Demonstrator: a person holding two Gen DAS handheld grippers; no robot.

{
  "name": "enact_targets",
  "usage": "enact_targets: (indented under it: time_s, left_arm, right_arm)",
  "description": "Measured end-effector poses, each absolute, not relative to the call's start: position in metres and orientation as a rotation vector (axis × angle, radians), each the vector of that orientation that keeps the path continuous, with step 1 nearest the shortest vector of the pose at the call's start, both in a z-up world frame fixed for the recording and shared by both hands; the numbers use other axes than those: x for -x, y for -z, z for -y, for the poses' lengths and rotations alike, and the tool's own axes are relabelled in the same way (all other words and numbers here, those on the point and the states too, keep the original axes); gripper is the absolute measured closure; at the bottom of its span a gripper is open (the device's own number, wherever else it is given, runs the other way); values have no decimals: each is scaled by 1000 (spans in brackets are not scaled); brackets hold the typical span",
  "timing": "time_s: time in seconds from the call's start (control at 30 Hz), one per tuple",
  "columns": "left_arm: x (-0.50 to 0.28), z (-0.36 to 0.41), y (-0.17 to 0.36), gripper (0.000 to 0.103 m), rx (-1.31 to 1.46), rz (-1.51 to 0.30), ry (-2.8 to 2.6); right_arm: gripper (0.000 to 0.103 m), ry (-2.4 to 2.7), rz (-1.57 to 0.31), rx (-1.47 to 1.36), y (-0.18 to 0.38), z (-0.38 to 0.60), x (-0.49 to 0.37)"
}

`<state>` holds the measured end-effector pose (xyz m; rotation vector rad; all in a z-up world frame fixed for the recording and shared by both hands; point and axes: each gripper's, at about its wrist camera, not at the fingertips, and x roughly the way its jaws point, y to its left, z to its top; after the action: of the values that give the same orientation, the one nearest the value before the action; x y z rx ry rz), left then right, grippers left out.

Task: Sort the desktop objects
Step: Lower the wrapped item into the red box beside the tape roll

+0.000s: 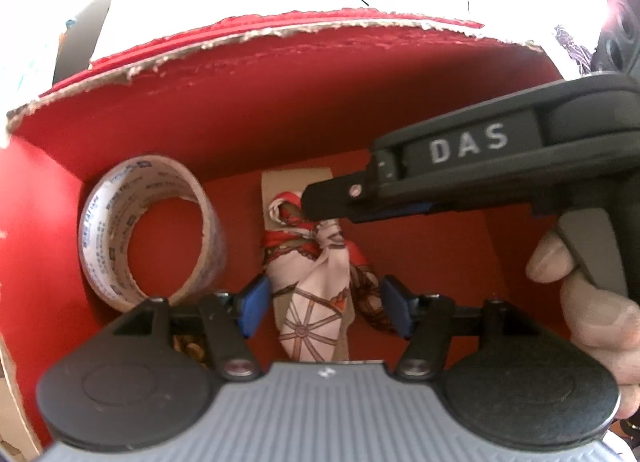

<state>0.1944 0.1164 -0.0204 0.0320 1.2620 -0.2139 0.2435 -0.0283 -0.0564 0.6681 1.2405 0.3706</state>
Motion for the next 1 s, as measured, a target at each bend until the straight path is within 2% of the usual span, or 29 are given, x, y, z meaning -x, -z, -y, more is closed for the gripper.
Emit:
enact_targets:
  time_s: [0.33, 0.4, 0.87, 1.0]
  left_arm:
    - [-190, -113, 15, 38, -42, -1246, 221]
    - [-190, -112, 15, 38, -44, -1250, 222]
    - [-189, -108, 11, 37, -49, -1238, 195]
    - [-190, -107, 9, 37, -48, -1239, 185]
  right_arm:
    - [75, -470, -1177, -512, 51, 7, -239]
    - [75, -447, -1213, -506, 58, 19, -236]
    - [72, -373, -1230, -657, 72, 58, -238]
    - [72, -369, -1204, -653, 60, 60, -241]
